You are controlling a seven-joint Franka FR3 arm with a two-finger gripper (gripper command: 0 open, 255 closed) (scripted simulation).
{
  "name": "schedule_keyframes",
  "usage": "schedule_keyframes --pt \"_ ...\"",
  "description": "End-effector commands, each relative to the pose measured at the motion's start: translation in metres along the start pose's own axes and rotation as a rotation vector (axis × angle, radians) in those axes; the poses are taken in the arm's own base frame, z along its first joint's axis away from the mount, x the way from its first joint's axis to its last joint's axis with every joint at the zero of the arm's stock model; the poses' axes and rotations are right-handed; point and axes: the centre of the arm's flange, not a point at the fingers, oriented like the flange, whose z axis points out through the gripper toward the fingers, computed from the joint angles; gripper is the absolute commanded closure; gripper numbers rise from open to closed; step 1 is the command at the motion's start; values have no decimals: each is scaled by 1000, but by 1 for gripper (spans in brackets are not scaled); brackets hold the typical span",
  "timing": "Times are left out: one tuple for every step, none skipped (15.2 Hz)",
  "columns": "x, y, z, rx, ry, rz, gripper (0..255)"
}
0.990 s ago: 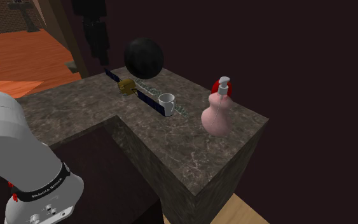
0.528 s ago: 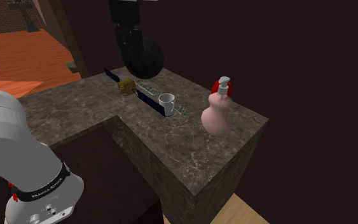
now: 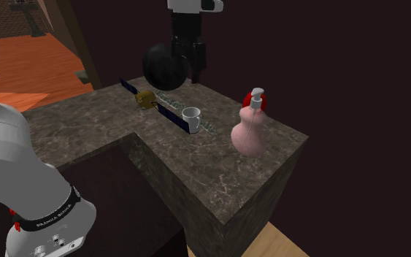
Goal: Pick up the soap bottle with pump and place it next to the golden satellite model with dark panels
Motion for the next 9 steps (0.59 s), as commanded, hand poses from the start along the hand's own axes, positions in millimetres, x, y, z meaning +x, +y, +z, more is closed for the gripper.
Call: schedule_keyframes --pt "23 12 5 4 7 9 0" --pt "35 16 7 6 10 13 0" --pt "47 20 9 8 14 18 0" --pt "59 25 11 10 17 22 0" --pt "71 30 13 12 20 27 0" --pt "82 34 15 15 23 31 0" --pt "94 39 17 17 27 35 0" --pt "106 44 18 19 30 40 0" --pt "118 48 20 21 33 44 0"
